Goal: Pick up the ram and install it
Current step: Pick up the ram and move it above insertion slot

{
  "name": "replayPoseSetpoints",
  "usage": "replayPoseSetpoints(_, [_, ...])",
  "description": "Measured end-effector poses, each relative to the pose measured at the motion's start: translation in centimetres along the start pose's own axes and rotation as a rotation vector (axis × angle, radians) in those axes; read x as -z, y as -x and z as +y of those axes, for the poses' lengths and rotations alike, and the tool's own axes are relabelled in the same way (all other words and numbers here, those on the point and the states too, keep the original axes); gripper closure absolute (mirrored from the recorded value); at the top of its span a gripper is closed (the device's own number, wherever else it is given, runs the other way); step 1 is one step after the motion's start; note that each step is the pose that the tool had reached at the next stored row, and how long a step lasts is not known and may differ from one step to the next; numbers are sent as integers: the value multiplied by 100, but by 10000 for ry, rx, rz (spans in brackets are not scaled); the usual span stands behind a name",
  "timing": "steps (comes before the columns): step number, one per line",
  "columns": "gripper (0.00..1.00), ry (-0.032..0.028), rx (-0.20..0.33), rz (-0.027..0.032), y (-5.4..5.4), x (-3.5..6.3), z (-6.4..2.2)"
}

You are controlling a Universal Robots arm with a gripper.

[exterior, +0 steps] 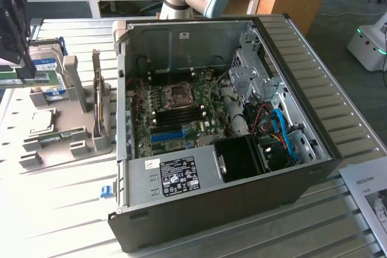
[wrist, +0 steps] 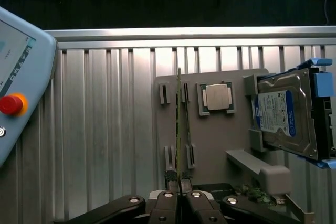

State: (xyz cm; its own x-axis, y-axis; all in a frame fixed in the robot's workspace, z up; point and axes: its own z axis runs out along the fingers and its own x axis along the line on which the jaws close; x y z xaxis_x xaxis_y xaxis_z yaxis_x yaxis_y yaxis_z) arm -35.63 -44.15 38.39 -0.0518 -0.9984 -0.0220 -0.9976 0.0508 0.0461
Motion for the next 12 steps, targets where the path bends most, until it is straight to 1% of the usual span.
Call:
replayPoseSetpoints(3, [88, 11, 0, 0, 2, 11, -46])
replayPoseSetpoints(12, [88, 72, -2, 3, 11, 64, -192])
